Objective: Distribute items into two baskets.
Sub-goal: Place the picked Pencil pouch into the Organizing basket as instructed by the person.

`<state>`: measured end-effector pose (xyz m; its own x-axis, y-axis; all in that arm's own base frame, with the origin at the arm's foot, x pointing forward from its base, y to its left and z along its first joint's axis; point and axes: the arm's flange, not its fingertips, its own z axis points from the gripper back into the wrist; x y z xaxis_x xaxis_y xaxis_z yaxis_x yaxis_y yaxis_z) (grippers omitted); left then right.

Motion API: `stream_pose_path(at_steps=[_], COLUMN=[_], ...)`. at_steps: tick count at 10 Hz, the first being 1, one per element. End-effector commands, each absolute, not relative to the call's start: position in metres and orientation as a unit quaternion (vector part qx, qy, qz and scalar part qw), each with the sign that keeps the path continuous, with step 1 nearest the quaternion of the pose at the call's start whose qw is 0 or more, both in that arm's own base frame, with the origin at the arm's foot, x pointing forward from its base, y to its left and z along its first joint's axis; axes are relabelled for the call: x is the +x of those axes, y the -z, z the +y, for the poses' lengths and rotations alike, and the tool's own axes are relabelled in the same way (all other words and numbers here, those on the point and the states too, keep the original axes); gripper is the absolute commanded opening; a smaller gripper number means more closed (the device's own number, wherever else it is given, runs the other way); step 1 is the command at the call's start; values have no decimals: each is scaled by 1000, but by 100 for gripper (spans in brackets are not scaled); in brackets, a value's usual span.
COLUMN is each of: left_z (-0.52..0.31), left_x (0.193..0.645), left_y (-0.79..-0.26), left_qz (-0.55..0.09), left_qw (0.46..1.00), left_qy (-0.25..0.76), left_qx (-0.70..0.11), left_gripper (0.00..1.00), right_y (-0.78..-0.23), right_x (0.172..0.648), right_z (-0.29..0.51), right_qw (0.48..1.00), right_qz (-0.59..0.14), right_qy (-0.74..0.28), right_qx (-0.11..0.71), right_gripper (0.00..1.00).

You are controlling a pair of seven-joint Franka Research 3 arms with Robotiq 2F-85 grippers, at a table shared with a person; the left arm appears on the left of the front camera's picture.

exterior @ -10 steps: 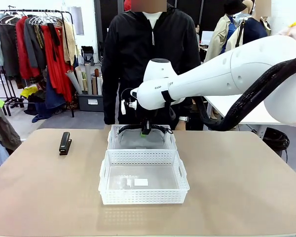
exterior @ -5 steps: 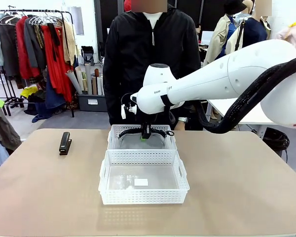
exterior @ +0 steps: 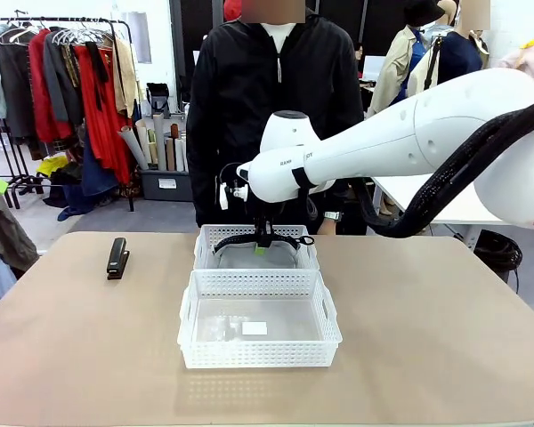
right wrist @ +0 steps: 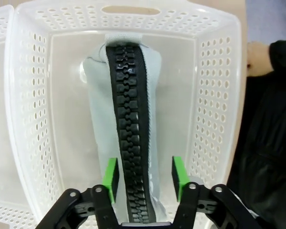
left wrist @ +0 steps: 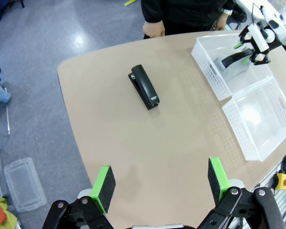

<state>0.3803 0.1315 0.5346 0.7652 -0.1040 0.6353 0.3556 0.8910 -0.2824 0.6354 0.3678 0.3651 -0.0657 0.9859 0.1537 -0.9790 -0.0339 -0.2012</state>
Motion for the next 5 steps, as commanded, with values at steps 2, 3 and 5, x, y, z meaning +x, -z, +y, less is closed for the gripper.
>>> stream_pose_path(at_steps=[2, 3, 5], left_z=[131, 131, 131], left_x=[380, 380, 380], left_y=[-534, -534, -534], left_qz=[-322, -322, -322], left_qw=[916, 916, 916], left_qy=[125, 125, 125], left_qx=[-203, -203, -203], left_gripper=[100, 100, 100], right_y=[-389, -396, -404], right_x=[613, 607, 601], right_z=[358, 358, 358], right_qw=[684, 679, 679], right_qz=[-121, -118, -112], right_qy=[-720, -725, -726], right_qx=[-2, 1, -3], right_gripper=[100, 100, 100])
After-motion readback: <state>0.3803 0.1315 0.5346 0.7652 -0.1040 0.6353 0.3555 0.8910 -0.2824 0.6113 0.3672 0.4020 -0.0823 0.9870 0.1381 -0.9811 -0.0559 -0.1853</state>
